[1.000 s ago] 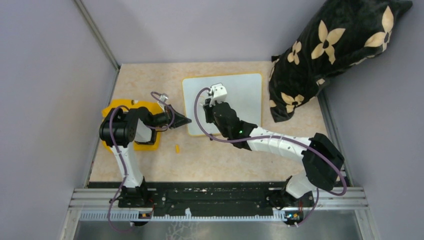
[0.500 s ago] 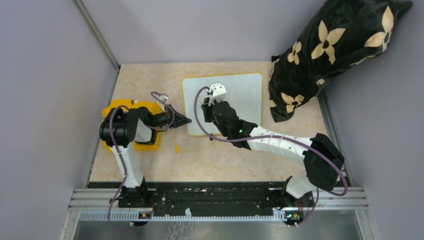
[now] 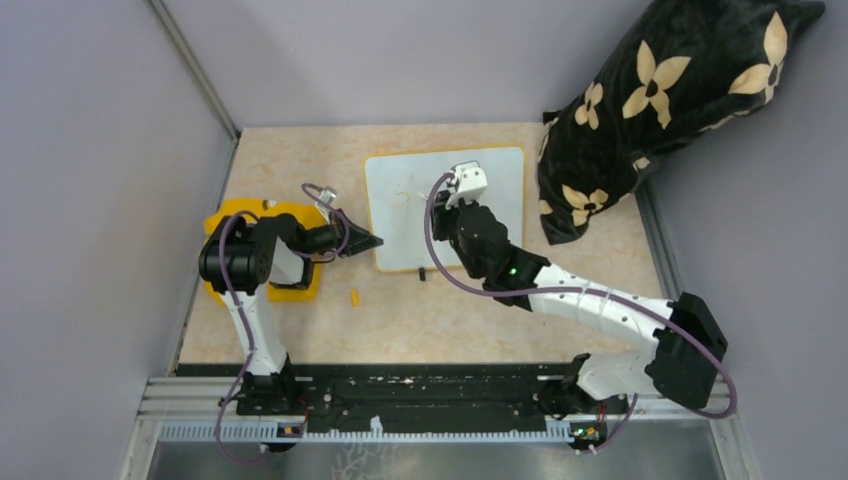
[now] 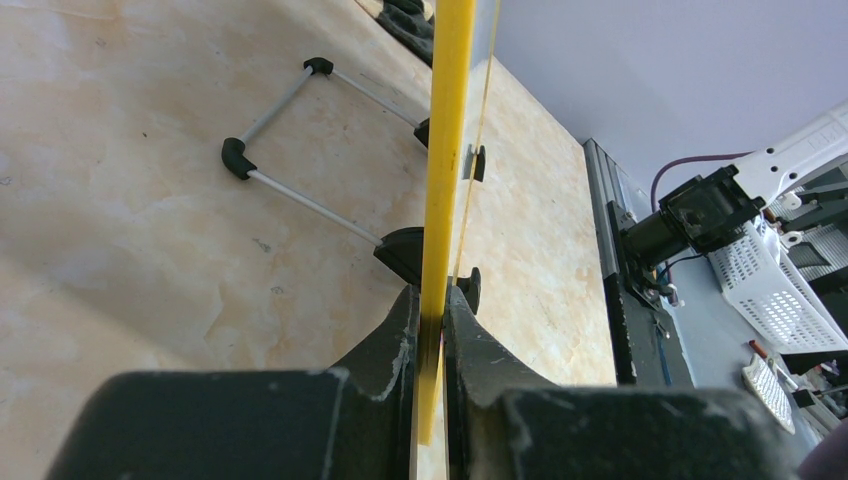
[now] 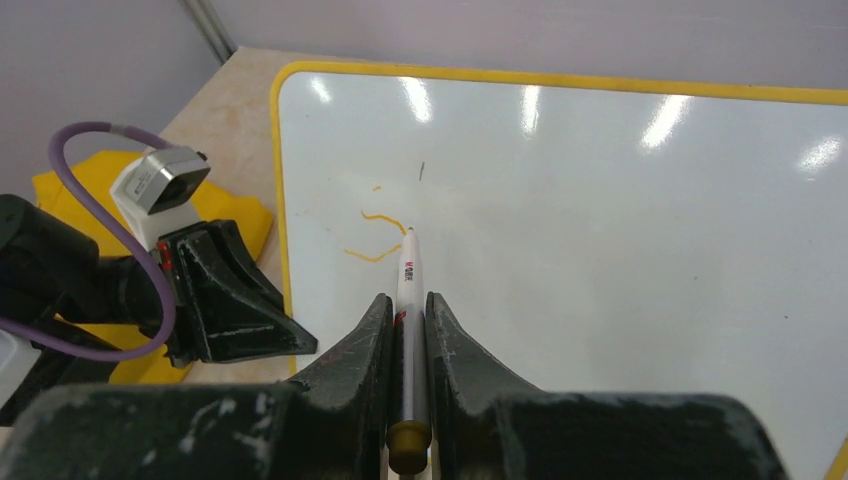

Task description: Write a sentence on the whiteboard

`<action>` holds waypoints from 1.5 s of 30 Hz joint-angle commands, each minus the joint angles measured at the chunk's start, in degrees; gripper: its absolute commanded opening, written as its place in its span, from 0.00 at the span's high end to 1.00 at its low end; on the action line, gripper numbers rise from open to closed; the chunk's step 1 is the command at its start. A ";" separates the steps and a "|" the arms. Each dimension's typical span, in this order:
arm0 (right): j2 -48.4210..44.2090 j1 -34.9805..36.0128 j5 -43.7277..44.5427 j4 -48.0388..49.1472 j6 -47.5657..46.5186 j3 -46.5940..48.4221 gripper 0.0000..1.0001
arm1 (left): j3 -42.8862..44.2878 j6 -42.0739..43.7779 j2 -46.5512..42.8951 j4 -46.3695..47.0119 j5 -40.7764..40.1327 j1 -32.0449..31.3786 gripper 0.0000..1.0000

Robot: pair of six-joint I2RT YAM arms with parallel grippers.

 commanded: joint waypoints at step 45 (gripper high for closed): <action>1.75 0.66 -5.25 12.91 -9.59 -2.67 1.00 | 0.88 -0.17 1.49 12.81 0.01 -0.18 1.00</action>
